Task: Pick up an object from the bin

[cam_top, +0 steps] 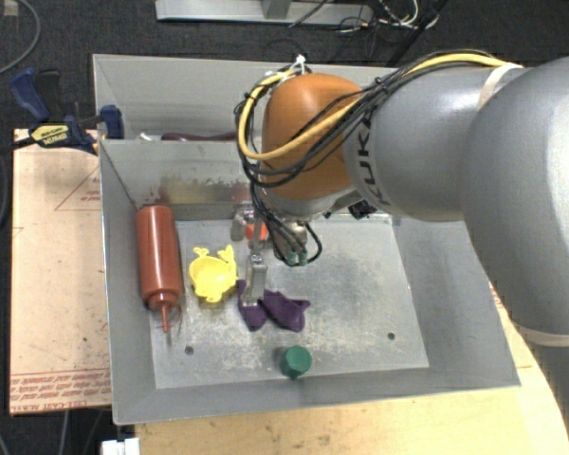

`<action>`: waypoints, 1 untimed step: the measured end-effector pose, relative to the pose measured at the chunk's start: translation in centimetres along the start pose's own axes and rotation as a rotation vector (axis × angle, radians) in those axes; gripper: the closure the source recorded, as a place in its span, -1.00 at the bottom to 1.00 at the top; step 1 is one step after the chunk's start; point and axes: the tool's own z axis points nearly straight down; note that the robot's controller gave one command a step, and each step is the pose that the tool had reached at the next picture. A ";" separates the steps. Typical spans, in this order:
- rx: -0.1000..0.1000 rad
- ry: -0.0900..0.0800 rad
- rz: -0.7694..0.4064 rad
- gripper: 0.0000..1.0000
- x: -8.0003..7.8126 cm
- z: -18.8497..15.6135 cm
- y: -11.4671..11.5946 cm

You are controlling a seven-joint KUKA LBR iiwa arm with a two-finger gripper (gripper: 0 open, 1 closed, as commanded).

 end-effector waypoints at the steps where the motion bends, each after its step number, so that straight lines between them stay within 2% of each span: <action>1: -0.001 -0.008 0.003 -1.00 -0.2 -0.5 0.0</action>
Offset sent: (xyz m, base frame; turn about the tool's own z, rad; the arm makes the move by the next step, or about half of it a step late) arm 0.0020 0.0247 -0.0696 0.0285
